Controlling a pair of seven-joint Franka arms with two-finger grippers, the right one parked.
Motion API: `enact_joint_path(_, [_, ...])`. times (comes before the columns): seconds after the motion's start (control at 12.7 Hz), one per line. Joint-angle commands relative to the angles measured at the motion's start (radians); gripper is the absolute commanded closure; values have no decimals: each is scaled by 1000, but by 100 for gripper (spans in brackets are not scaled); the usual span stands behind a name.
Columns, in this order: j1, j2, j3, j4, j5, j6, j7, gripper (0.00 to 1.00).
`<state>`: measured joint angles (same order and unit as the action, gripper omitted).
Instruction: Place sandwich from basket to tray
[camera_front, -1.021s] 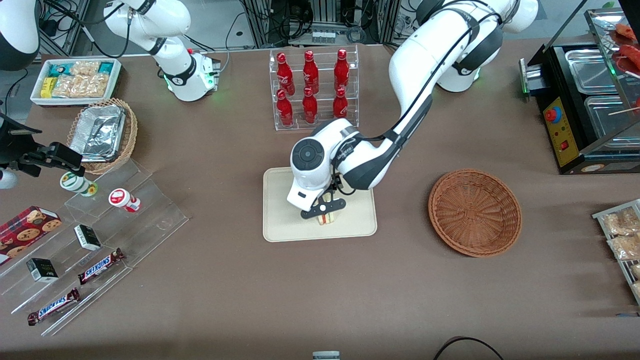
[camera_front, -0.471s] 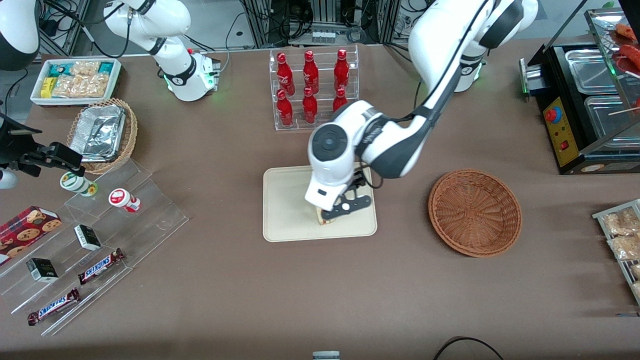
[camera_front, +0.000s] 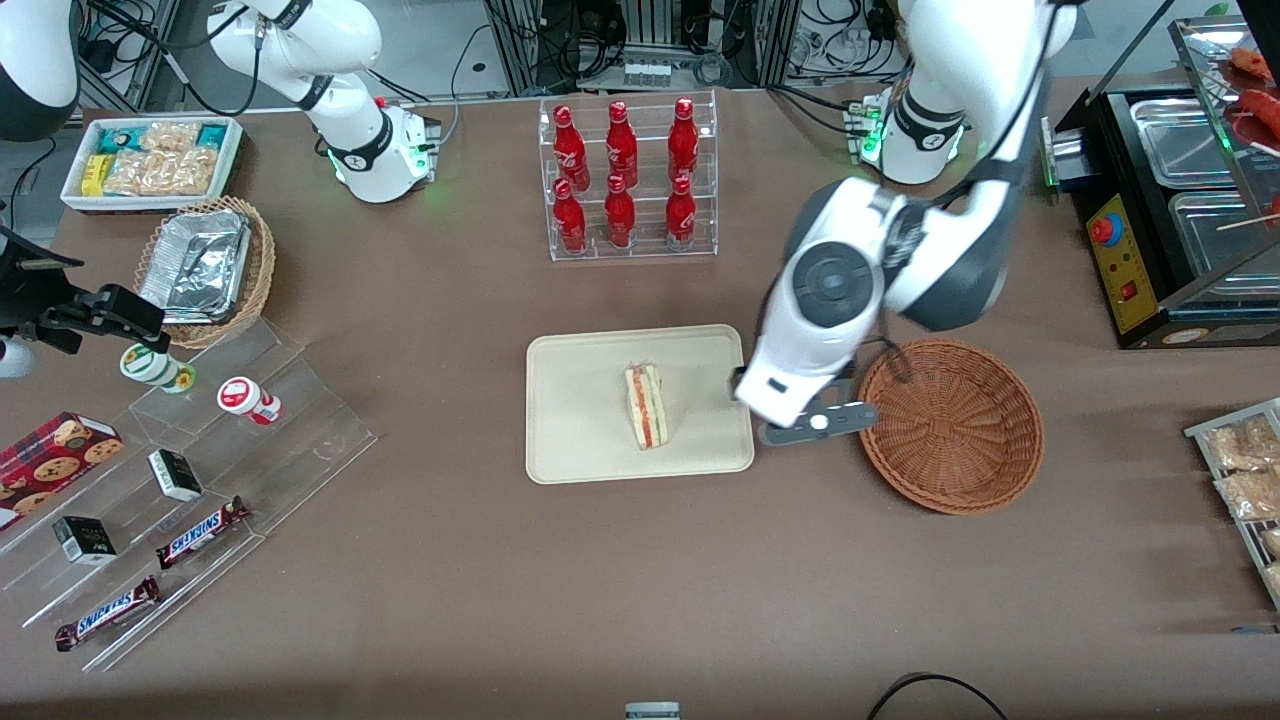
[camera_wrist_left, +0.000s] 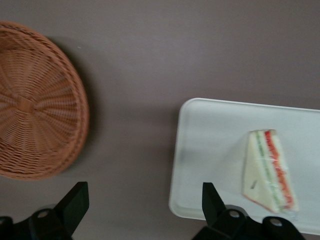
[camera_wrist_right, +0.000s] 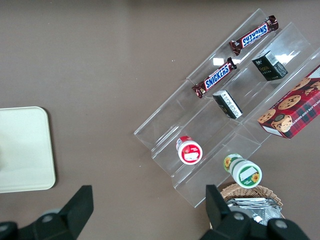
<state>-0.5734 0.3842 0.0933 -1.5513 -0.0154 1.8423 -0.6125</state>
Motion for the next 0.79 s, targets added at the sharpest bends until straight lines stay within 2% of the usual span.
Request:
enact_joint_path(0.0, [-13, -190, 86, -261, -21, 106, 138, 0])
enact_joint_path(0.16, [-13, -235, 132, -306, -23, 109, 224, 0])
enact_joint_path(0.39, [-14, -251, 151, -300, -40, 92, 232, 0])
enact_joint_path(0.71, [-13, -294, 186, -263, -32, -27, 283, 0])
